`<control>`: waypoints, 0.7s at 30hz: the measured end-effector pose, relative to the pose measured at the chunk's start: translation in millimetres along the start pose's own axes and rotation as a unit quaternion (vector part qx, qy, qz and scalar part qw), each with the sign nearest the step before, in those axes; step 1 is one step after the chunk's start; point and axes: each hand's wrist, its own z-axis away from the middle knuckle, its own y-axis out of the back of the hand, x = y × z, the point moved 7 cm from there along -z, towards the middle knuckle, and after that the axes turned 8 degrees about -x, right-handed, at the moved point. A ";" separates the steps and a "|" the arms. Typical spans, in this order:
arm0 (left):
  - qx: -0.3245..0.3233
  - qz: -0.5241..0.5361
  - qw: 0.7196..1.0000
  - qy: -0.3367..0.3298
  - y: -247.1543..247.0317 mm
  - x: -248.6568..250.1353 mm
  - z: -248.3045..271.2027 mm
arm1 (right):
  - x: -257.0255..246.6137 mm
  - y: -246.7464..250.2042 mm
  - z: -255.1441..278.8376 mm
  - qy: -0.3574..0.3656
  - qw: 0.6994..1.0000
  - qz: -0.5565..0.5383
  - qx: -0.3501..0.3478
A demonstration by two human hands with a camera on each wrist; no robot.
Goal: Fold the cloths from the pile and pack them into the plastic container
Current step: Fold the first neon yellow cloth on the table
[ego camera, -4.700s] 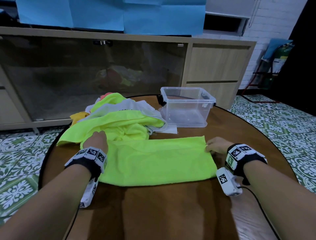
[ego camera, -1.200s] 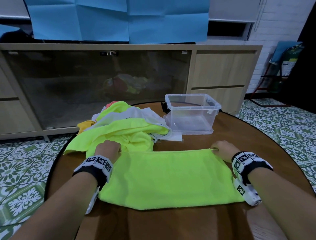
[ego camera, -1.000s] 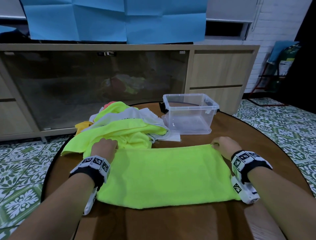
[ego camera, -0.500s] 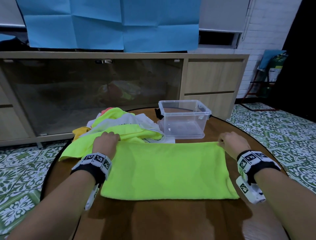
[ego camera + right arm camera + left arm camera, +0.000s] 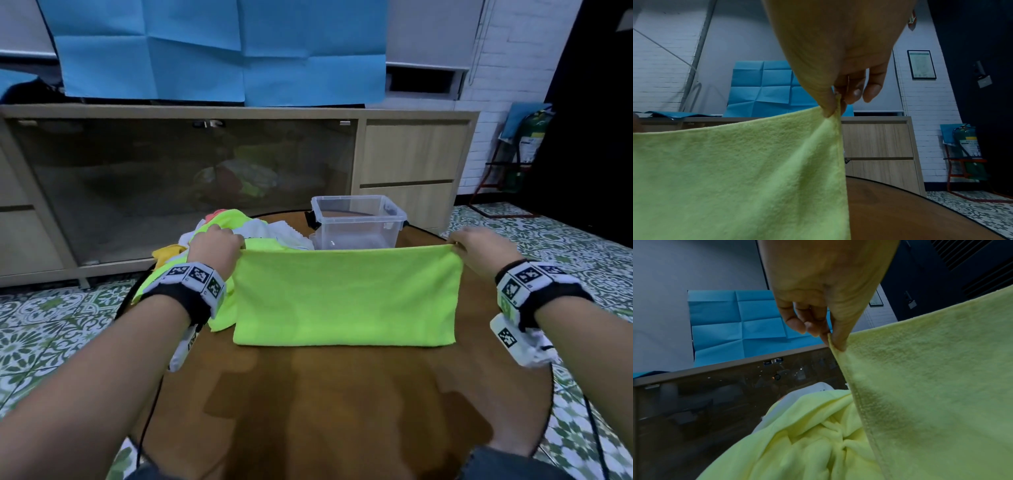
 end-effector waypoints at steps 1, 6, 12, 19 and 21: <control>0.001 0.003 1.000 -0.004 3.5 -0.6 4.8 | 0.5 1.9 6.0 0.001 1.000 -0.002 -0.005; 0.032 0.032 0.999 -0.026 44.9 -6.2 26.5 | -0.1 32.0 26.9 0.014 1.000 -0.010 -0.011; -0.018 0.067 0.997 -0.019 61.9 -15.7 20.0 | -4.1 39.8 9.0 0.002 0.992 -0.038 -0.124; -0.136 0.045 0.990 0.004 -38.4 8.7 -23.8 | -26.1 -47.1 -36.7 -0.038 0.987 0.055 -0.146; -0.138 0.049 0.989 0.017 -61.7 10.8 -31.0 | -32.4 -67.1 -41.1 -0.034 0.989 0.070 -0.123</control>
